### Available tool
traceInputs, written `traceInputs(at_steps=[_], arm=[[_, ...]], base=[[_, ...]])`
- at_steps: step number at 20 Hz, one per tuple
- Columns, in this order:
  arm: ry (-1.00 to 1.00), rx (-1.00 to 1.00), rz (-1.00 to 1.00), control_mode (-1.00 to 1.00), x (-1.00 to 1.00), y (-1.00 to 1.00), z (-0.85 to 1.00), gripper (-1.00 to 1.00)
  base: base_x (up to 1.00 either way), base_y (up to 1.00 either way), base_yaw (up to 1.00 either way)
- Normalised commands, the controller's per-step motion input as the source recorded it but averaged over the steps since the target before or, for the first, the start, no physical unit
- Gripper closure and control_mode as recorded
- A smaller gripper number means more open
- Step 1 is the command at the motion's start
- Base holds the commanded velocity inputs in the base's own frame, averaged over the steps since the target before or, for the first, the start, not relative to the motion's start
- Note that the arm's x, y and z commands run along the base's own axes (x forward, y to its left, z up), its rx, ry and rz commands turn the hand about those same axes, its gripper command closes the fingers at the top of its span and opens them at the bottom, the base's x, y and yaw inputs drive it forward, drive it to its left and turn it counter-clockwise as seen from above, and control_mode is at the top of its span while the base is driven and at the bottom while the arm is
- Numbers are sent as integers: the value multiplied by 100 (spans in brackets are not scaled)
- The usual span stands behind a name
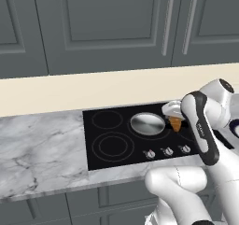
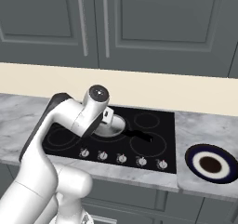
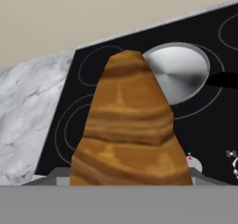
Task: Pick the croissant and place it on the pan. Then turn on the stove to warm the croissant.
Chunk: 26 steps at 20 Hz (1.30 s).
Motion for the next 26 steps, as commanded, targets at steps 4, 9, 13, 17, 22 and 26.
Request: traceInputs(at_steps=[4,9,13,17,22,26], arm=[[1,0,0,-100,22,0,-8,100],[9,-2,0,-100,25,0,-16,100],[14,-3,0,-100,27,0,-20,100],[8,0,0,-100,27,0,-14,100],[0,0,0,-100,13,0,-22,100],[0,0,0,-100,16,0,-24,100]], base=[[0,0,0],[0,0,0],[0,0,0],[0,0,0],[0,0,0],[0,0,0]])
